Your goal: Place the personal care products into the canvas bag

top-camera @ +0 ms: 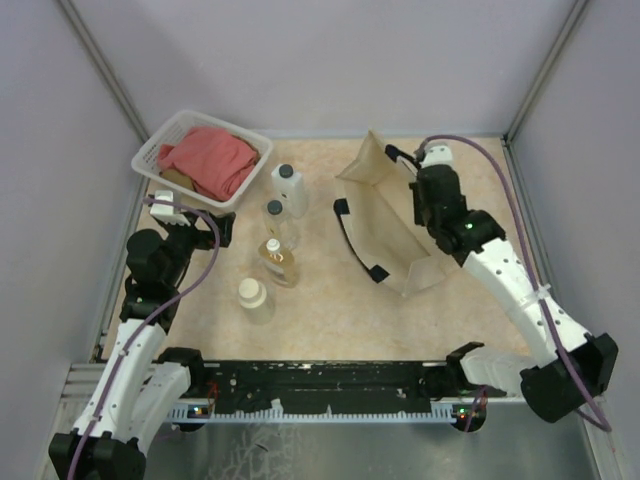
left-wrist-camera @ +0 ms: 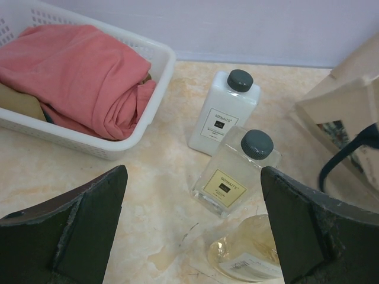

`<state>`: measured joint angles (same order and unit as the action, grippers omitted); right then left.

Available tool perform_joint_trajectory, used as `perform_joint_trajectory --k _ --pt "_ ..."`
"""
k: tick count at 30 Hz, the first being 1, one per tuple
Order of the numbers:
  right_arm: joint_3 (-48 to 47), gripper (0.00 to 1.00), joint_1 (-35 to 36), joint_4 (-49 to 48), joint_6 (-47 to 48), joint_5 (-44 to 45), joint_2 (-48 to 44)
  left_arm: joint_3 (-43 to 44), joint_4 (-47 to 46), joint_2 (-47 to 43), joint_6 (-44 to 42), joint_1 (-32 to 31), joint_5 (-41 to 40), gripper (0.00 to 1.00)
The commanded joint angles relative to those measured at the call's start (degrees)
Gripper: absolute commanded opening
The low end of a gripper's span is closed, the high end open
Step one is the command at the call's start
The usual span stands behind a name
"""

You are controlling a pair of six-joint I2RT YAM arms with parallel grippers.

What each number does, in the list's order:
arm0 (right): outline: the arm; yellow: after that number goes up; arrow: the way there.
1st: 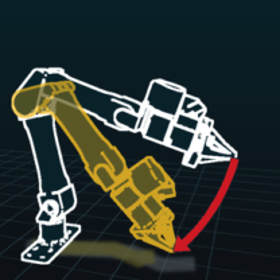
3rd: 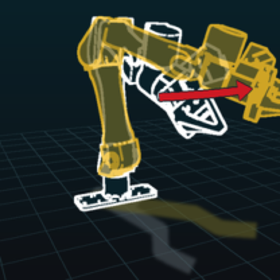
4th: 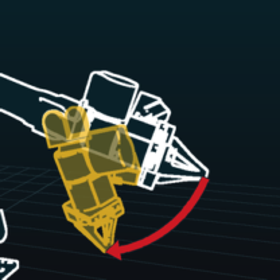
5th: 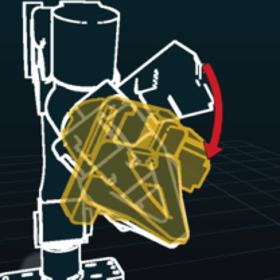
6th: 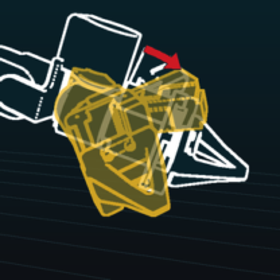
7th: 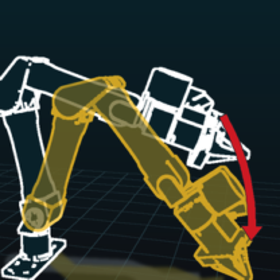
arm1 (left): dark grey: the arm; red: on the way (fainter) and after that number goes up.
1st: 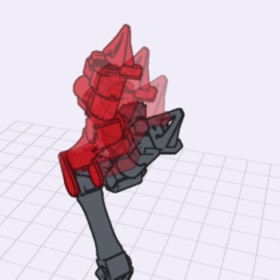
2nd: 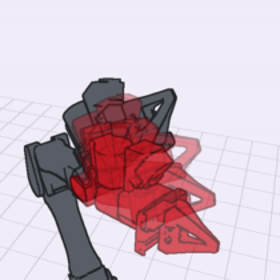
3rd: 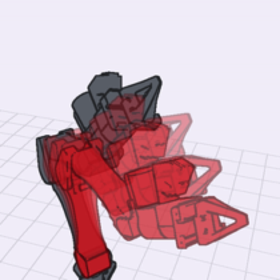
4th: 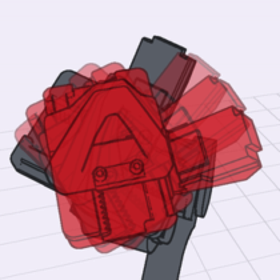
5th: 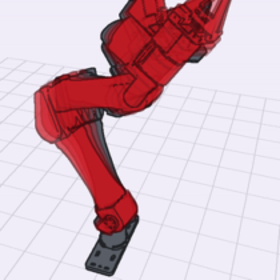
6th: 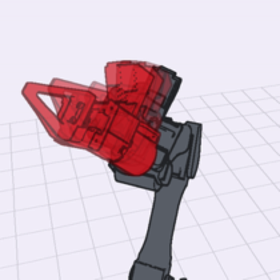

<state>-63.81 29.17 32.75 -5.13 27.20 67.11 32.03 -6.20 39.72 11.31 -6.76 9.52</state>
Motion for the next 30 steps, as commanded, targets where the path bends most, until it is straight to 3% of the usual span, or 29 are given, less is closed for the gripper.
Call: perform_joint_trajectory --k 1,7,11,22,30 --pt "-8.18 0.00 -5.43 -0.79 -5.44 -9.99 -4.37 -0.48 -2.25 0.01 -0.14 -0.35 0.85 0.99" --pt "-11.85 0.00 -9.74 -2.86 -13.09 -24.04 -3.31 -0.48 -2.25 -0.26 0.16 -0.39 1.11 0.99" --pt "-8.54 0.00 -9.74 -7.18 -19.82 -32.71 -2.12 -0.41 -2.29 -0.18 0.25 -0.36 1.32 0.99" --pt "-0.67 0.00 -9.72 -14.64 -30.59 -37.54 -6.42 -0.05 -2.33 -0.39 0.91 -0.35 2.28 0.99" --pt "8.79 0.00 -9.74 -17.79 -32.10 -36.54 -7.21 0.76 -2.16 -0.10 0.47 -0.35 3.37 0.99"
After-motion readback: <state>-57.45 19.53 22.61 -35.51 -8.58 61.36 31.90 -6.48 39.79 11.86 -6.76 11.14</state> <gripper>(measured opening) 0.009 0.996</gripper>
